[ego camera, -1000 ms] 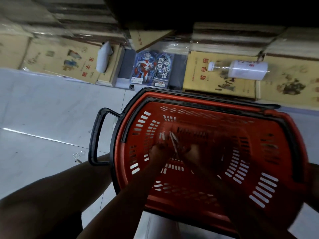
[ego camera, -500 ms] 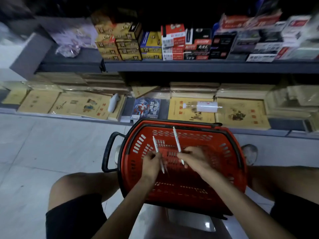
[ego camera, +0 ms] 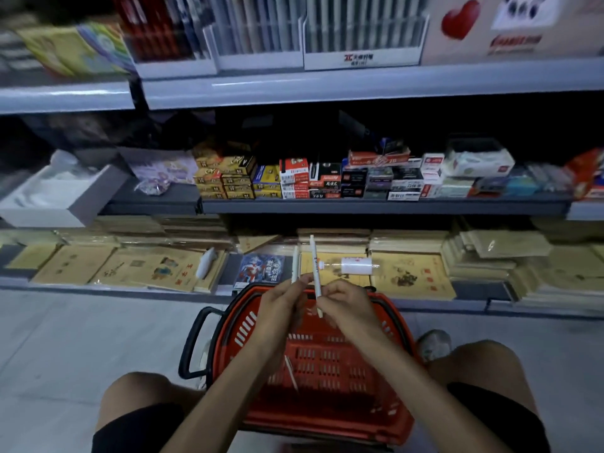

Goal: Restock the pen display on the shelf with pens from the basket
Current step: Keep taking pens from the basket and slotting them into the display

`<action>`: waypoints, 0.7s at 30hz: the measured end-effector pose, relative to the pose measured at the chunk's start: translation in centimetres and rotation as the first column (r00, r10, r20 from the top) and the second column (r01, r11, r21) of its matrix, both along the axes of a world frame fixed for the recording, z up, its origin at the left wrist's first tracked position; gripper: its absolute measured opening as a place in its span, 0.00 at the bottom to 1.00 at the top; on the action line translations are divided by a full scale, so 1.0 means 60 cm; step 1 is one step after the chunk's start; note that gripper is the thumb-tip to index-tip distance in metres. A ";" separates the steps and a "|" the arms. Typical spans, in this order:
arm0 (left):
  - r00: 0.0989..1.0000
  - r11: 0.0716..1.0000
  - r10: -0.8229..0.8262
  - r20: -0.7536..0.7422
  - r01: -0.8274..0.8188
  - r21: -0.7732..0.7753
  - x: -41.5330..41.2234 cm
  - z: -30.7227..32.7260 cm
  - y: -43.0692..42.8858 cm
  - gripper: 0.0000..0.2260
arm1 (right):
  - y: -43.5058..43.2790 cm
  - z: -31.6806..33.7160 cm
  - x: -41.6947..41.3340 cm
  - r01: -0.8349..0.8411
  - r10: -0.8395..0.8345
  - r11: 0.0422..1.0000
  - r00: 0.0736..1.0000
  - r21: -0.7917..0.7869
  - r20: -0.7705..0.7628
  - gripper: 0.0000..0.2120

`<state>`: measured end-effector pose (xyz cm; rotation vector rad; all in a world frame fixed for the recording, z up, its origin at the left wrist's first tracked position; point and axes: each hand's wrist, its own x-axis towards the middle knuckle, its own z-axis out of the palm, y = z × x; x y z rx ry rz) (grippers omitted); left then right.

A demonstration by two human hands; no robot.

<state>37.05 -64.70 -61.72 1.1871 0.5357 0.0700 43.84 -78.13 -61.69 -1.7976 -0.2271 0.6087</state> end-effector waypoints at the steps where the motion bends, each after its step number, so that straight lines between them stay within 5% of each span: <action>1: 1.000 1.000 -0.017 0.012 0.017 0.019 0.001 0.008 -0.003 0.13 | -0.004 0.010 -0.002 0.000 0.000 1.000 1.000 0.018 0.017 0.02; 8: 1.000 0.995 -0.003 0.030 0.000 0.095 -0.010 0.029 -0.025 0.14 | -0.026 0.039 -0.019 -0.012 0.007 0.997 0.998 0.072 0.062 0.04; 21: 0.999 1.000 0.009 0.041 -0.009 0.003 -0.057 0.013 -0.029 0.11 | -0.028 0.014 -0.083 -0.009 -0.004 0.986 0.997 0.167 0.078 0.07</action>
